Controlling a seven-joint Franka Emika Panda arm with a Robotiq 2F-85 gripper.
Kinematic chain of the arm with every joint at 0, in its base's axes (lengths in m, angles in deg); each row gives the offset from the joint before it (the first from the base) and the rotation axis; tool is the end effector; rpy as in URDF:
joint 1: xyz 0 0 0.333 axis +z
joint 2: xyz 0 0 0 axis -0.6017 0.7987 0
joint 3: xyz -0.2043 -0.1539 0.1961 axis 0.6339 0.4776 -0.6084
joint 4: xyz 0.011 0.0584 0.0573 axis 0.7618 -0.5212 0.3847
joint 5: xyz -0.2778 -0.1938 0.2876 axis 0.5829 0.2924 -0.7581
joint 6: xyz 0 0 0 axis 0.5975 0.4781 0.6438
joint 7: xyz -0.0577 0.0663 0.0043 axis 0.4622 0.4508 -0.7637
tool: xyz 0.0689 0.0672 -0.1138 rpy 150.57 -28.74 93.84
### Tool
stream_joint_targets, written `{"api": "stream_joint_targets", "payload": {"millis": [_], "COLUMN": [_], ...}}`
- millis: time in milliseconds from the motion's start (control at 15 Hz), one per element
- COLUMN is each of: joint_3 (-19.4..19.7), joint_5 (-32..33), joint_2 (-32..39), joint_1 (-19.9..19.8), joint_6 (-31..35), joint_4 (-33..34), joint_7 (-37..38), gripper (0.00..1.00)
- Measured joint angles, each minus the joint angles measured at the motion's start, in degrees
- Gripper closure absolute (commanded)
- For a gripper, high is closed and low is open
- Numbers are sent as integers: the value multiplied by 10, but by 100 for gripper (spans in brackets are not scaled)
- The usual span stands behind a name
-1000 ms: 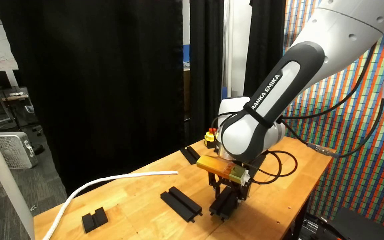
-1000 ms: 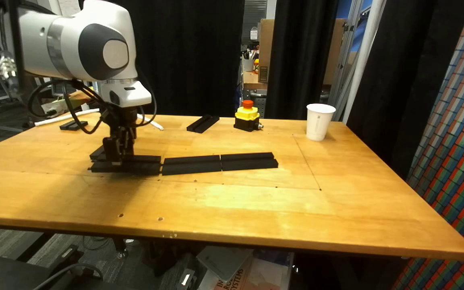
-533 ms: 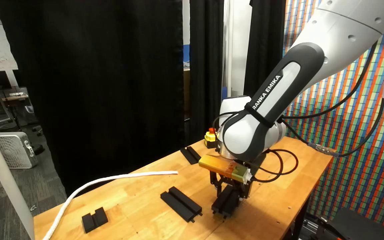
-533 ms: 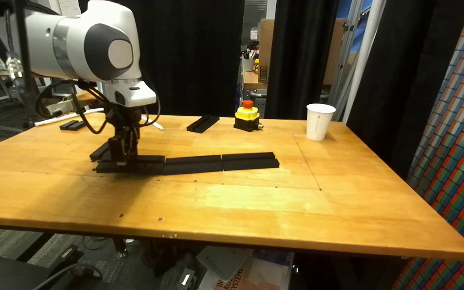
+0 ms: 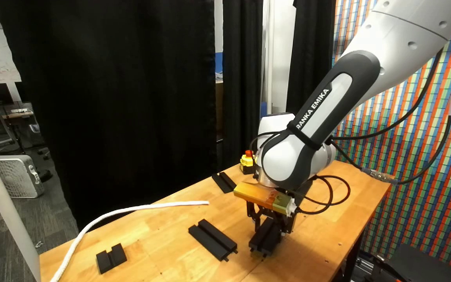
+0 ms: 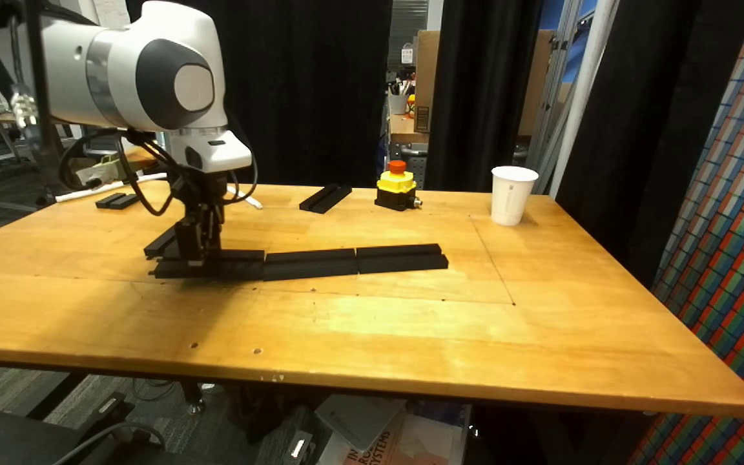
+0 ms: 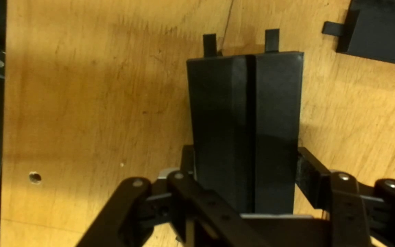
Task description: Connect the four black objects together
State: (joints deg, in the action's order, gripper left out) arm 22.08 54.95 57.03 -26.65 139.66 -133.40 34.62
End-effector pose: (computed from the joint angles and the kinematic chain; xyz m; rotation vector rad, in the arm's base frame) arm 0.4506 0.1408 0.1516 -2.5641 1.7401 0.1026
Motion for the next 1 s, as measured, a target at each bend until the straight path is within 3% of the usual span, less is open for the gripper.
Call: {"api": "stream_joint_targets", "payload": {"millis": [867, 933, 1000], "joint_3": [0, 0, 0], "joint_5": [-1, -1, -1], "joint_2": [6, 6, 6], "joint_1": [-2, -2, -2], "joint_6": [0, 0, 0], "joint_4": [0, 0, 0], "joint_7": [0, 0, 0], "gripper": [53, 7, 5]}}
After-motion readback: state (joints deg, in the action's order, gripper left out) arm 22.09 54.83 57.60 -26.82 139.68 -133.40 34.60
